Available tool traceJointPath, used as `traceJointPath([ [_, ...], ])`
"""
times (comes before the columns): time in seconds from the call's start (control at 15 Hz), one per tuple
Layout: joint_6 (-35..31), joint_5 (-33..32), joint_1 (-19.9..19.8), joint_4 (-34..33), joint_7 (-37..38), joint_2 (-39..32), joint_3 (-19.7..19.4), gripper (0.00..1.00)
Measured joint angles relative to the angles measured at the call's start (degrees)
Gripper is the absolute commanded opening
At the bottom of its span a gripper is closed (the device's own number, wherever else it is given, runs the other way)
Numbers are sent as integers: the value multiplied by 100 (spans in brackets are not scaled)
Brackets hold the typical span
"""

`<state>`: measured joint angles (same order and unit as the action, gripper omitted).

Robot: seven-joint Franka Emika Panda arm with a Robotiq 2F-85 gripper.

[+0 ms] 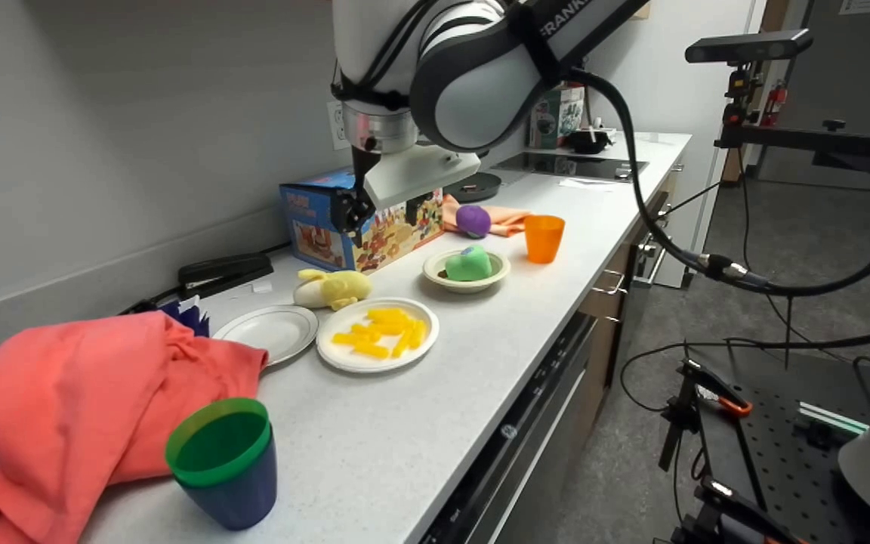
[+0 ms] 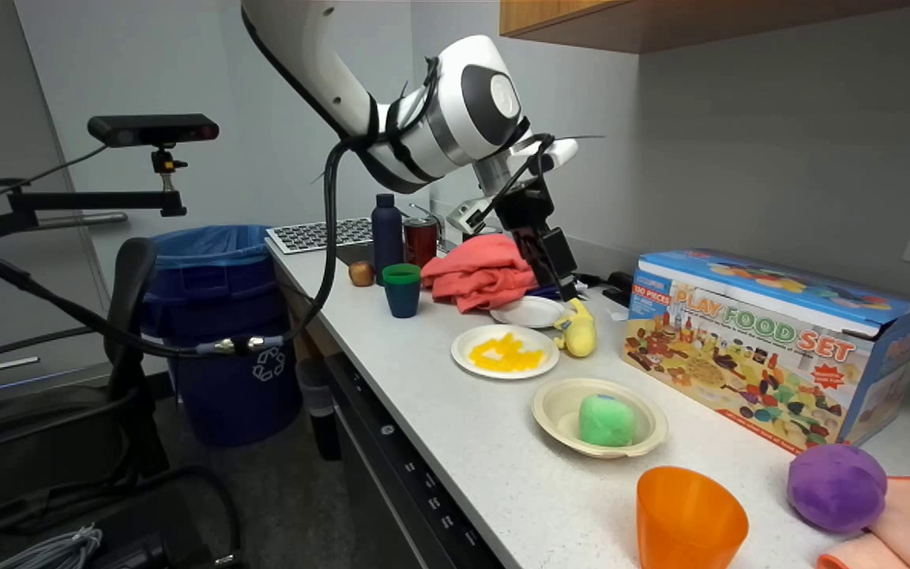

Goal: Put the toy banana on the plate with the green toy fruit

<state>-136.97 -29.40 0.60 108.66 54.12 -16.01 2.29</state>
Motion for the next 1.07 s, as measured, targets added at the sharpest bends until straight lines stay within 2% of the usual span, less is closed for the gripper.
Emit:
traceJointPath([
  [0.2, -8, 436, 116, -500, -640, -445, -36, 100],
  [0.6, -4, 370, 554, -1333, -935, -1202, -538, 100],
  [1.07, -2, 375, 854, -1908, -1369, -1938, -772, 100],
])
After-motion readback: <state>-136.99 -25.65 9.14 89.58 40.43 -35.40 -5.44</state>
